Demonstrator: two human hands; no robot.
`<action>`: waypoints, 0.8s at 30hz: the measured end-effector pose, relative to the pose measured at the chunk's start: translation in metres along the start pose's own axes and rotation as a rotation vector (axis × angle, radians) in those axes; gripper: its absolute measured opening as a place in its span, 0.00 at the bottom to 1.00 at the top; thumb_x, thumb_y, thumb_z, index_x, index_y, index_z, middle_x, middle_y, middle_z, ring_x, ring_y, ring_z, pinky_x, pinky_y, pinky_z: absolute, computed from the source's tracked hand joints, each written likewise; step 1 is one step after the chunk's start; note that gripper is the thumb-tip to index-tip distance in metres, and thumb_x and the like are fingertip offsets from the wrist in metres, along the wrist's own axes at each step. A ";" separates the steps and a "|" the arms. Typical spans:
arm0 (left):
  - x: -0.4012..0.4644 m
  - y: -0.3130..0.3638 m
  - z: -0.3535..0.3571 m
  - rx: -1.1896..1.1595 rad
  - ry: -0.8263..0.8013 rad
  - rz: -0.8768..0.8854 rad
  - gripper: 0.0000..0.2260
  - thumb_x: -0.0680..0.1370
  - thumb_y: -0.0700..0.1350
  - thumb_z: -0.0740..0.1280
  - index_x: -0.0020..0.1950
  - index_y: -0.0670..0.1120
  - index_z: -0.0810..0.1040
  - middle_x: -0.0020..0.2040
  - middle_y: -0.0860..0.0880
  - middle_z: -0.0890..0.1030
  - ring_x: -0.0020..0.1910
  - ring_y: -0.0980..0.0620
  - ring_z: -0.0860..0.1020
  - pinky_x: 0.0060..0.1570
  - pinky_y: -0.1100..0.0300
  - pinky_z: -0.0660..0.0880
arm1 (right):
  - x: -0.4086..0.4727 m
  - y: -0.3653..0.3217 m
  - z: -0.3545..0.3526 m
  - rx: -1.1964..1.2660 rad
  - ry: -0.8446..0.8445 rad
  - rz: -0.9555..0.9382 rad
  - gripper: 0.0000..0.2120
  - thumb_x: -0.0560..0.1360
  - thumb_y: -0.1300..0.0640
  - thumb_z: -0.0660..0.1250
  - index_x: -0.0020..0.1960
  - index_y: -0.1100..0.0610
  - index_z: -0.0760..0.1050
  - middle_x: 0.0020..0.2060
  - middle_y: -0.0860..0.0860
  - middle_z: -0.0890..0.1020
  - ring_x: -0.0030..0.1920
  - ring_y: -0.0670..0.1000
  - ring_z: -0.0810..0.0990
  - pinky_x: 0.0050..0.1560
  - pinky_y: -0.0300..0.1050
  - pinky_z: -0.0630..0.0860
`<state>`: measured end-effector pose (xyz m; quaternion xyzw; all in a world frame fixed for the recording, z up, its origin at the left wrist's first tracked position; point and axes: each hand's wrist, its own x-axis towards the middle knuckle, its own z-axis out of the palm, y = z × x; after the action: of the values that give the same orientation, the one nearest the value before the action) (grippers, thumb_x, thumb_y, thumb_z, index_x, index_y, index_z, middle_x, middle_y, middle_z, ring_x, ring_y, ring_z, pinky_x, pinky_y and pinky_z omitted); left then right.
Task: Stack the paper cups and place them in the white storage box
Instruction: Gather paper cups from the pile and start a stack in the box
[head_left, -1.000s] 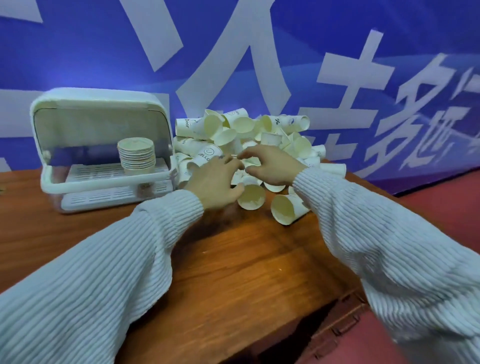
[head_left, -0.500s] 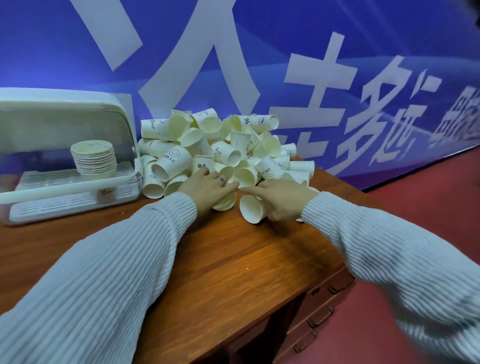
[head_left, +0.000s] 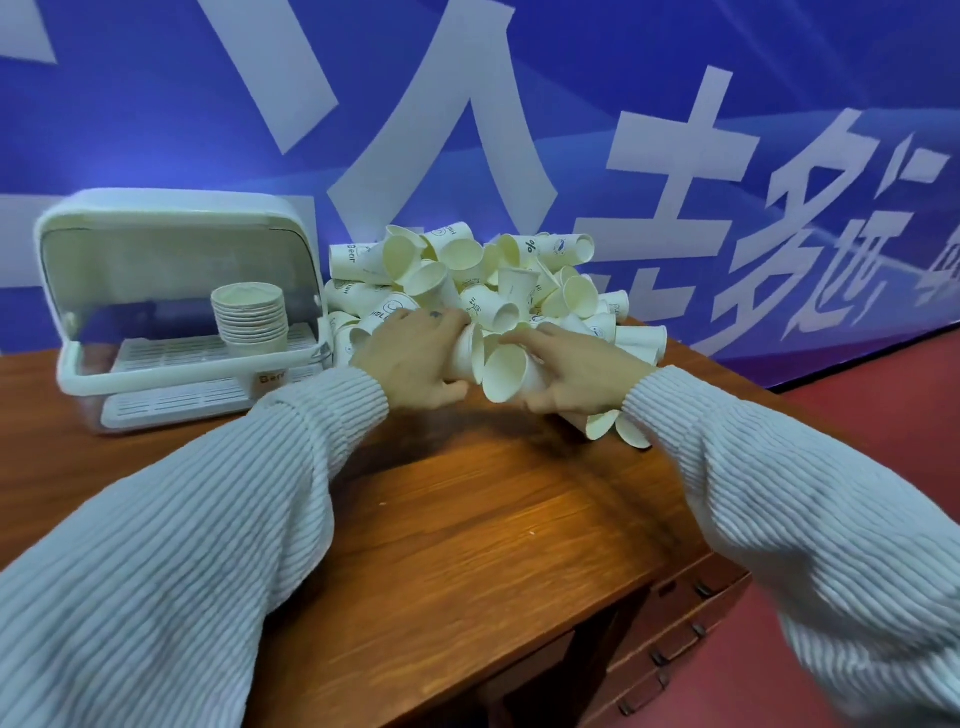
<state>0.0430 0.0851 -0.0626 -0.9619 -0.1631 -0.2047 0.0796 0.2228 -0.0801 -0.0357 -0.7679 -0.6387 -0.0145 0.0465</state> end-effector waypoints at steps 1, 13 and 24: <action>-0.003 -0.004 -0.005 -0.036 0.041 -0.029 0.35 0.67 0.66 0.60 0.68 0.47 0.70 0.55 0.45 0.80 0.54 0.40 0.79 0.54 0.48 0.71 | 0.003 -0.003 -0.001 0.030 0.026 0.000 0.42 0.70 0.43 0.74 0.79 0.42 0.58 0.67 0.48 0.72 0.63 0.53 0.76 0.61 0.56 0.77; -0.096 -0.094 -0.066 -0.489 0.629 -0.634 0.38 0.77 0.55 0.72 0.82 0.48 0.58 0.75 0.45 0.71 0.73 0.45 0.69 0.70 0.51 0.66 | 0.075 -0.106 -0.012 0.763 0.503 -0.081 0.41 0.70 0.48 0.76 0.78 0.44 0.61 0.62 0.40 0.76 0.61 0.46 0.78 0.64 0.50 0.78; -0.142 -0.145 -0.079 -0.464 0.726 -0.801 0.34 0.76 0.57 0.72 0.77 0.51 0.63 0.73 0.51 0.71 0.69 0.48 0.72 0.66 0.52 0.70 | 0.174 -0.224 -0.001 0.745 0.445 -0.143 0.40 0.70 0.44 0.73 0.78 0.49 0.62 0.70 0.52 0.73 0.68 0.53 0.73 0.69 0.56 0.72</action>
<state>-0.1591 0.1638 -0.0388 -0.6860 -0.4271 -0.5653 -0.1656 0.0342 0.1305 -0.0089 -0.6308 -0.6262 0.0485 0.4557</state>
